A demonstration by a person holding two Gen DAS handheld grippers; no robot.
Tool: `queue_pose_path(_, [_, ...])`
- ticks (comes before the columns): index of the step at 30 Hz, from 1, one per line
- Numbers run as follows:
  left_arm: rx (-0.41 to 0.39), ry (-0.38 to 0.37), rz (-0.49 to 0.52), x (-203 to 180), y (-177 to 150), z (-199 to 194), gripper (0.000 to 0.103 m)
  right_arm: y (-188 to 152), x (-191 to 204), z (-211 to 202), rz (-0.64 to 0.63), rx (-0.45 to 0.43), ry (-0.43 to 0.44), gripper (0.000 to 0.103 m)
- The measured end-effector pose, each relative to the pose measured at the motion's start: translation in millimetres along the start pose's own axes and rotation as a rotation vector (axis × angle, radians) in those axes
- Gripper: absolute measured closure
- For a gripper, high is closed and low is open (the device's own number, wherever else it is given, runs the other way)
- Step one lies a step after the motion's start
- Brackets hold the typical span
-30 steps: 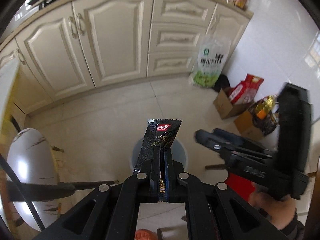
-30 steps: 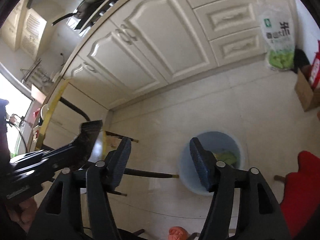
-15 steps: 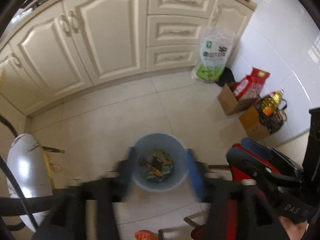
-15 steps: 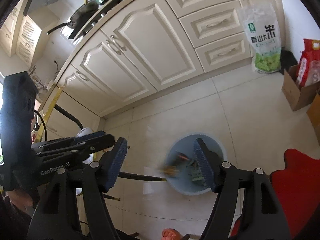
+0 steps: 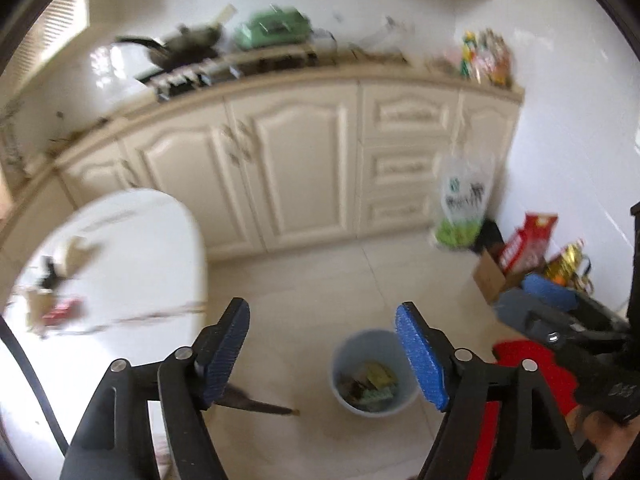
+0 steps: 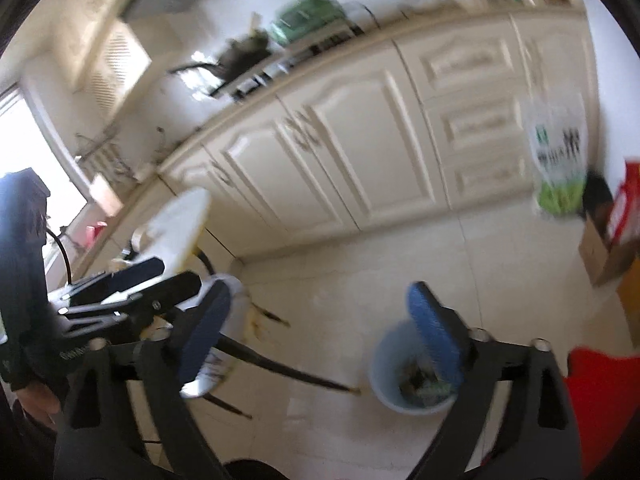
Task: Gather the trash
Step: 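Return both tools to the table above the remaining trash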
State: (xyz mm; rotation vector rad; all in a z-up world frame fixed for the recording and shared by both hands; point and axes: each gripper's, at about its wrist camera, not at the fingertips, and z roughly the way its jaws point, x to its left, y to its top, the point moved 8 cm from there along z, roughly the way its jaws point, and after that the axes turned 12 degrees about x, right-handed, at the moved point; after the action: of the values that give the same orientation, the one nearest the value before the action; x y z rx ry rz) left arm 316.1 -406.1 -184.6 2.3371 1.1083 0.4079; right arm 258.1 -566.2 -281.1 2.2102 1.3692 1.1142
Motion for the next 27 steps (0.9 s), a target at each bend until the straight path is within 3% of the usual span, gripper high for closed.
queue_pose_path(8, [-0.198, 0.186, -0.138, 89, -73, -142, 0.010, 20, 143, -50, -0.196, -0.134, 0.077, 0.000])
queue_pose_path(17, [-0.418, 0.372, -0.301, 143, -205, -297, 0.003, 8, 288, -75, -0.419, -0.208, 0.106, 0.000])
queue_pose_path(22, [-0.499, 0.492, -0.366, 145, -267, -335, 0.001, -9, 358, -76, -0.522, -0.232, 0.140, 0.000])
queue_pose_path(27, [-0.532, 0.522, -0.421, 149, -306, -344, 0.001, -24, 412, -69, -0.617, -0.239, 0.141, 0.000])
